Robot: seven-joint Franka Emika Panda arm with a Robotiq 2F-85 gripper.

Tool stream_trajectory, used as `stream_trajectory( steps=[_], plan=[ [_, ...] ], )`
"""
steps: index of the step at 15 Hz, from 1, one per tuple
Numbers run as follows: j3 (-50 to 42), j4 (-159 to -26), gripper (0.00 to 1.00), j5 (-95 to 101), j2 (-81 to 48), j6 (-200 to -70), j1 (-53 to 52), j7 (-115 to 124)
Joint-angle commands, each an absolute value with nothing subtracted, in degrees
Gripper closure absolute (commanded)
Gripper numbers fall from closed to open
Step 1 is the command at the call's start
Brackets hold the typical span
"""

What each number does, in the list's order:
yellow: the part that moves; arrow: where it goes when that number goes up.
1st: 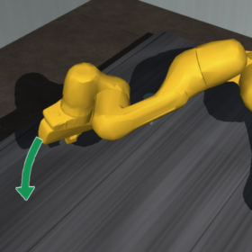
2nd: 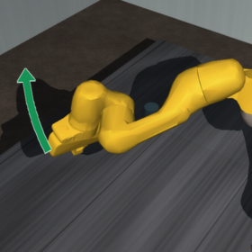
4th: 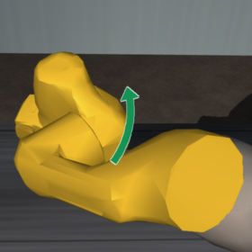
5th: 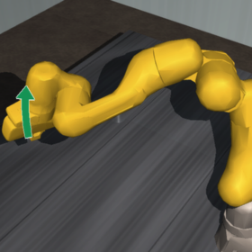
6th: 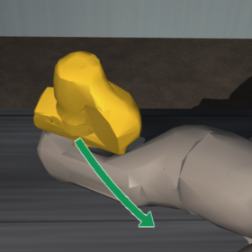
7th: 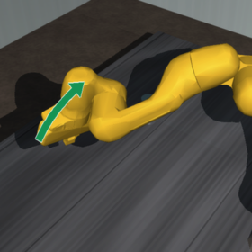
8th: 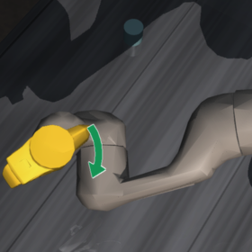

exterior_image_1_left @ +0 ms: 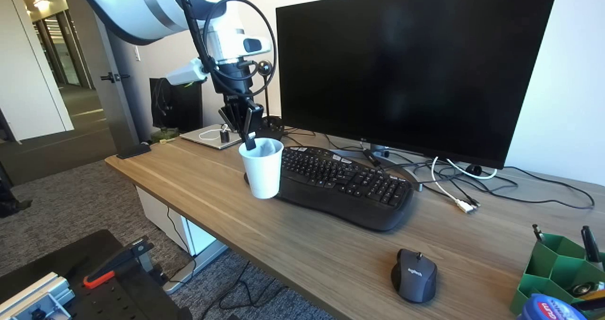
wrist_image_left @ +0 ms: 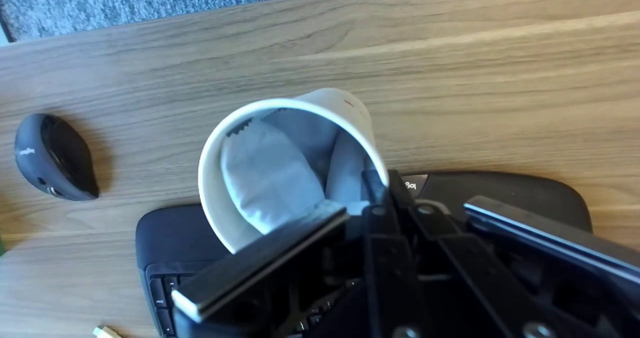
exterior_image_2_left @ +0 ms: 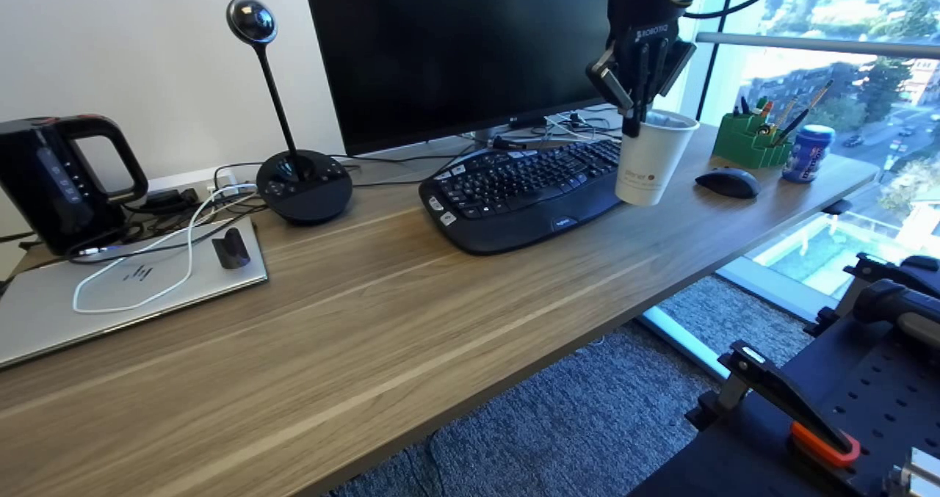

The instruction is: Pick the cup and slightly move it to the left on the desk

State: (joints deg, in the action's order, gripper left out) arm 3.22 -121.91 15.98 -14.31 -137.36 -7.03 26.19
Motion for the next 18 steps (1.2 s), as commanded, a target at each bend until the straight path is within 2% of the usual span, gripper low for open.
stream_trajectory(
  steps=[1, 18],
  plan=[
    [2.3, -119.7, 0.99, 15.9, -16.1, -137.0, -9.0, 27.0],
    [3.2, -121.7, 0.99, 13.2, -17.4, -140.7, -9.5, 20.2]
  ],
)
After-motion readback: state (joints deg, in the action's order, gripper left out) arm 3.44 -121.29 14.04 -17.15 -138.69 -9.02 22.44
